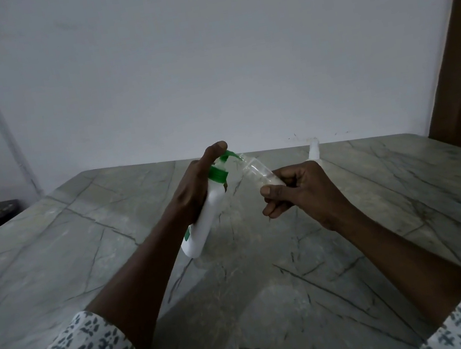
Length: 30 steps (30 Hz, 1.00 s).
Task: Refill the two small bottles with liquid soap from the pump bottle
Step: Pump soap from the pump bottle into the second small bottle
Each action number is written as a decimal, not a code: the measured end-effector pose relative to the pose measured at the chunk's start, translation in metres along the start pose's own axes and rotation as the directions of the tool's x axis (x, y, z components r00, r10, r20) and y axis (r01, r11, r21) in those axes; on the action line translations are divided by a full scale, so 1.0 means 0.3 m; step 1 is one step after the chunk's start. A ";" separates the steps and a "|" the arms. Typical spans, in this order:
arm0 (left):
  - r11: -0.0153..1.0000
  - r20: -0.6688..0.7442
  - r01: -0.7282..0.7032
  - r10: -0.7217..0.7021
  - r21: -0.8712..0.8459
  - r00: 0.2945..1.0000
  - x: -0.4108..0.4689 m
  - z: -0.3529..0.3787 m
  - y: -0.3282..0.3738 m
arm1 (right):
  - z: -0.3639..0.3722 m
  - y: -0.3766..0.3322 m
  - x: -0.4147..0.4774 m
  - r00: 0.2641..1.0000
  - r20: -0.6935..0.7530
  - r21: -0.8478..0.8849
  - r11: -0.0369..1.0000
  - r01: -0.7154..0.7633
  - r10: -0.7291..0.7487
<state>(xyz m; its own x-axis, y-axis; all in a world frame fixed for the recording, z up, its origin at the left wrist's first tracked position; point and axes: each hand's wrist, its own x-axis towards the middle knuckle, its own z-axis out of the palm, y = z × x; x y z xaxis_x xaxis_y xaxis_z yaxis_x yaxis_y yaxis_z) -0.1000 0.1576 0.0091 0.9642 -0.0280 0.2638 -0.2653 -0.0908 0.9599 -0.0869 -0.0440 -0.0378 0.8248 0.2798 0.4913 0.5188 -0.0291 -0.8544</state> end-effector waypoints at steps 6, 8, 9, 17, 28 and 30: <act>1.000 0.005 -0.007 0.007 -0.012 1.000 -0.002 0.001 -0.001 | 0.001 -0.002 -0.002 1.000 0.000 0.012 1.000 0.008 -0.008; 1.000 0.004 0.004 -0.004 -0.029 1.000 0.002 0.001 -0.003 | 0.001 0.000 -0.002 1.000 0.002 0.016 1.000 0.004 -0.004; 0.999 0.001 0.012 -0.012 -0.038 1.000 0.003 0.001 -0.003 | 0.002 0.001 -0.001 1.000 0.006 0.014 1.000 0.002 -0.002; 1.000 -0.019 -0.005 0.004 -0.014 1.000 0.006 -0.002 -0.012 | 0.006 0.004 -0.003 1.000 0.016 -0.005 1.000 -0.001 0.001; 0.999 -0.035 -0.040 0.041 0.025 0.999 0.008 0.007 -0.014 | 0.003 0.004 -0.004 1.000 0.001 -0.001 1.000 -0.001 0.001; 0.999 -0.032 -0.035 0.036 0.041 0.999 0.011 0.006 -0.018 | 0.004 0.007 -0.004 1.000 0.009 -0.016 1.000 -0.006 0.006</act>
<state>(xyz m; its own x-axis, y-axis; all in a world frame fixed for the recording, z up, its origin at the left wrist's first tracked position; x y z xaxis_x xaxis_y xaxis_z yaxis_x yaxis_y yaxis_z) -0.0954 0.1561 0.0047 0.9536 0.0011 0.3012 -0.2985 -0.1302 0.9455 -0.0870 -0.0431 -0.0405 0.8258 0.2882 0.4848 0.5176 -0.0459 -0.8544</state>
